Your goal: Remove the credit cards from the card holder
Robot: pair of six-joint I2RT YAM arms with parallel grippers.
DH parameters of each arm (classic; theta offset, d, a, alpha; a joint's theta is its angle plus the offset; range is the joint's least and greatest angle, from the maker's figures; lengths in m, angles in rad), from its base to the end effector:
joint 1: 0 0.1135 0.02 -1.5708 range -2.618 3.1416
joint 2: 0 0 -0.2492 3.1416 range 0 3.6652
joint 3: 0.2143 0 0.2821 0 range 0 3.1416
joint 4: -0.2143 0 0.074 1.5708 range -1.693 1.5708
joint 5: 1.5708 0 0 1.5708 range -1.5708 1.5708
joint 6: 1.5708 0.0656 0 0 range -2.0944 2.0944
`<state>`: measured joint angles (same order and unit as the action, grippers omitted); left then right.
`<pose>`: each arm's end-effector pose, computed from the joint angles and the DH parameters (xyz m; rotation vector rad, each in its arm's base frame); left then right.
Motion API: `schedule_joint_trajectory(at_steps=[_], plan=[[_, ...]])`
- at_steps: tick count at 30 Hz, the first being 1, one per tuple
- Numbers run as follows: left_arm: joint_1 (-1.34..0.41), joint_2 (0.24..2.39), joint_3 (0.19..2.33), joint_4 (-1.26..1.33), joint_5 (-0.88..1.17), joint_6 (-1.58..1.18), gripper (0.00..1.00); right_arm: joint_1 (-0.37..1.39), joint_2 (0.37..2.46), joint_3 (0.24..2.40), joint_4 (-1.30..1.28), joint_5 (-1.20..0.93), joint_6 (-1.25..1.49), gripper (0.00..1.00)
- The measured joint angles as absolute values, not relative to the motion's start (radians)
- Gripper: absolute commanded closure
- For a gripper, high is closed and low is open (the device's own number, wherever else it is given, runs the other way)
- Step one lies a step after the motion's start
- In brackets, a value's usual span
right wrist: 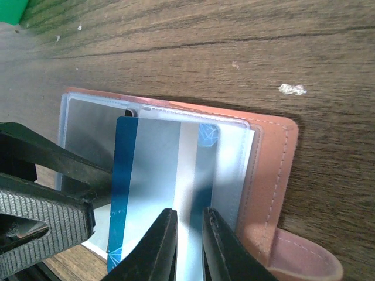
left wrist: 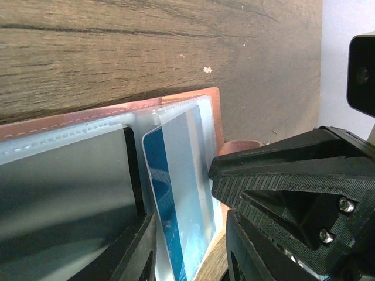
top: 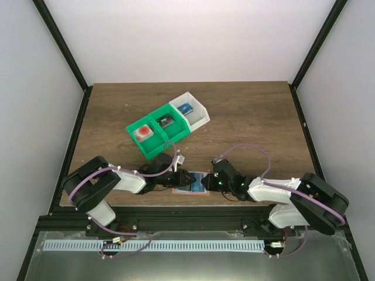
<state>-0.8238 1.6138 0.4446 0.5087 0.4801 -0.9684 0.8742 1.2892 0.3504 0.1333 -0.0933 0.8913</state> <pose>0.1803 -0.2393 0.0511 0.1219 2.5946 -1.3800 0.1612 0.2022 0.0654 -0.0265 2.5859 0.8806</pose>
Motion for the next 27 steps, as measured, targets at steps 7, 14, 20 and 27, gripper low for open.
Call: schedule_joint_trajectory(at_steps=[7,14,20,27], plan=[[-0.824,1.640,0.438,0.562,0.500,-0.997,0.70,0.874,1.301,0.322,0.209,-0.113,0.913,0.86],[-0.824,1.658,0.430,0.579,0.508,-1.026,0.91,0.874,1.304,0.302,0.251,-0.119,0.922,0.86],[-0.823,1.653,0.422,0.581,0.509,-1.039,1.00,0.874,1.304,0.292,0.267,-0.118,0.935,0.87],[-0.791,1.584,0.384,0.560,0.525,-1.037,1.00,0.874,1.304,0.290,0.273,-0.115,0.944,0.87]])
